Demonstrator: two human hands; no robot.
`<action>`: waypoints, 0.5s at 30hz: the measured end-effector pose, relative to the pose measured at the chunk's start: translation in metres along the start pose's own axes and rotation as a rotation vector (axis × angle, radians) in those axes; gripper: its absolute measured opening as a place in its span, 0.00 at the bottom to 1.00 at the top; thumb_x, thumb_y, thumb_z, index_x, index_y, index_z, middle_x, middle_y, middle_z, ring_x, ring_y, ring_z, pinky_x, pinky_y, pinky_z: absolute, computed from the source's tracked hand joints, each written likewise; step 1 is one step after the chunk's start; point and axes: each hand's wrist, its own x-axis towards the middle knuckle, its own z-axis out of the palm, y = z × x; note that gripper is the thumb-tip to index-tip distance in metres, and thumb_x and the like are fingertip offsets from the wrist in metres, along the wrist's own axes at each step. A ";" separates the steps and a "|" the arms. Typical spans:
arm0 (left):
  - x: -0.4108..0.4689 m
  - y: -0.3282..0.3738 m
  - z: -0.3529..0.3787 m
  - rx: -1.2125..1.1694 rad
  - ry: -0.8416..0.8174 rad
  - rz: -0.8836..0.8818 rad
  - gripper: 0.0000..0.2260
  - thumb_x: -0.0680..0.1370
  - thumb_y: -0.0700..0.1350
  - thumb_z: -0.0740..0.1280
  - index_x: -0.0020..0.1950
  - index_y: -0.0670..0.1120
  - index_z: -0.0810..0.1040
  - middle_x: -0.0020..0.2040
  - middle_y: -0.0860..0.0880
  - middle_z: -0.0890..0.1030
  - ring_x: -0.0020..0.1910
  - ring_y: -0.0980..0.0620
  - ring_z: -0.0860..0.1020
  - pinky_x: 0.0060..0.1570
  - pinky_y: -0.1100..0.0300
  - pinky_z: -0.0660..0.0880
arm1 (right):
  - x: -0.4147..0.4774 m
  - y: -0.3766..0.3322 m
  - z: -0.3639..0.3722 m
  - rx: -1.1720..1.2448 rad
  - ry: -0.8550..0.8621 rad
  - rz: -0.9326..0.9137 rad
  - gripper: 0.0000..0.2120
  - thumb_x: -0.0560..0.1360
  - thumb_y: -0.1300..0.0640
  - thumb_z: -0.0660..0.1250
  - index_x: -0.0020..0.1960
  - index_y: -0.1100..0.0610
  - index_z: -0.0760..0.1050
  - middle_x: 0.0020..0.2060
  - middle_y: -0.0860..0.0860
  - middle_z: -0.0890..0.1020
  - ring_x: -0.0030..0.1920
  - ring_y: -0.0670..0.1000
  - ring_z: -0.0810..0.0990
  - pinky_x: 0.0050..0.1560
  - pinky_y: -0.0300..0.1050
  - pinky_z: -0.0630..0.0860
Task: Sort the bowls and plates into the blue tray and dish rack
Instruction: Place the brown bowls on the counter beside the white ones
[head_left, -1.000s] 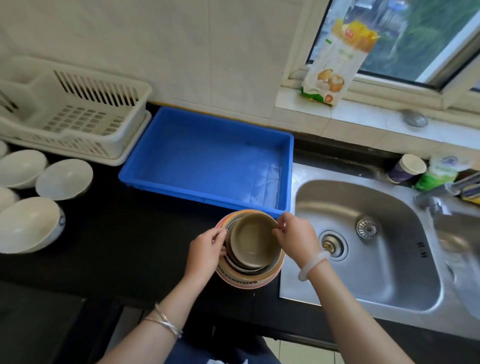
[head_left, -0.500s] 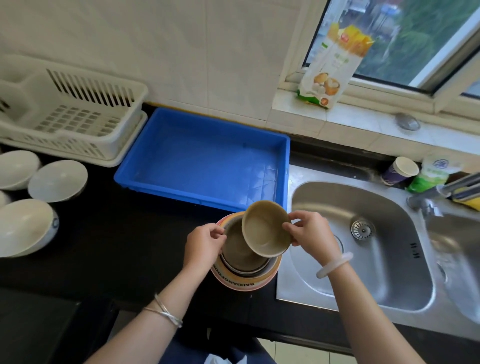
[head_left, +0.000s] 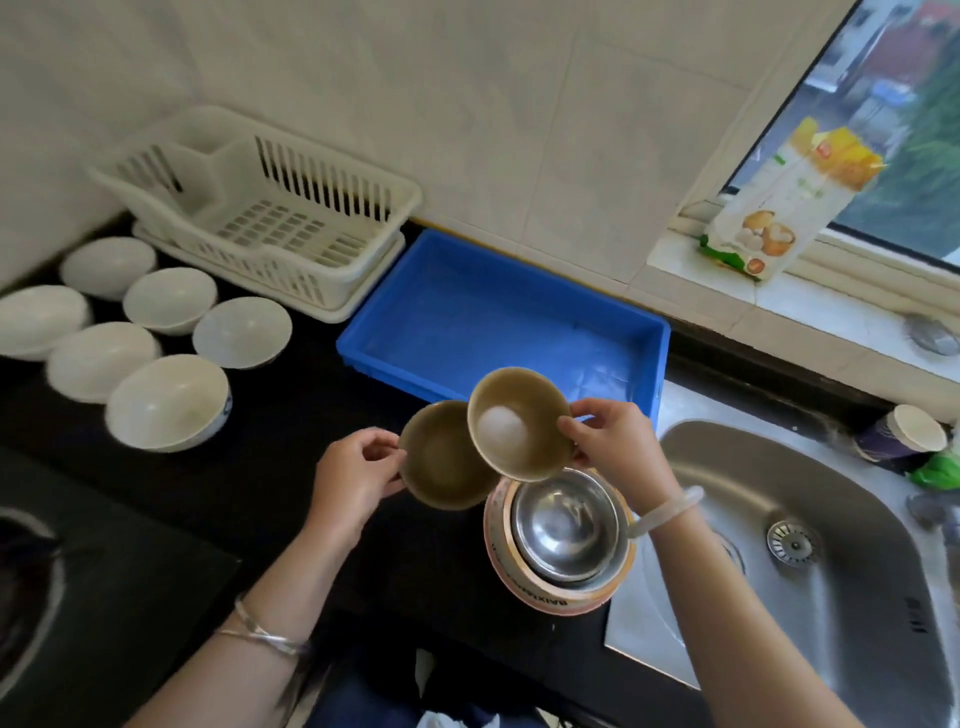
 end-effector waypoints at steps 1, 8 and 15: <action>0.002 -0.005 -0.011 -0.024 0.031 -0.027 0.05 0.74 0.39 0.68 0.45 0.49 0.79 0.43 0.49 0.81 0.43 0.54 0.81 0.34 0.65 0.77 | 0.006 -0.003 0.012 0.008 -0.015 0.003 0.05 0.74 0.58 0.68 0.41 0.50 0.79 0.28 0.48 0.82 0.24 0.44 0.80 0.33 0.37 0.79; 0.017 -0.047 -0.082 -0.222 0.248 -0.153 0.08 0.76 0.36 0.66 0.41 0.49 0.77 0.43 0.47 0.80 0.42 0.52 0.81 0.33 0.64 0.76 | 0.048 -0.032 0.109 0.080 -0.144 0.044 0.13 0.74 0.62 0.64 0.35 0.49 0.76 0.28 0.49 0.80 0.25 0.47 0.81 0.35 0.43 0.83; 0.040 -0.074 -0.126 -0.321 0.413 -0.244 0.06 0.76 0.35 0.65 0.53 0.40 0.78 0.50 0.42 0.79 0.47 0.46 0.80 0.45 0.56 0.78 | 0.079 -0.068 0.201 0.079 -0.233 0.085 0.09 0.74 0.65 0.62 0.38 0.57 0.78 0.32 0.54 0.80 0.21 0.43 0.80 0.23 0.34 0.76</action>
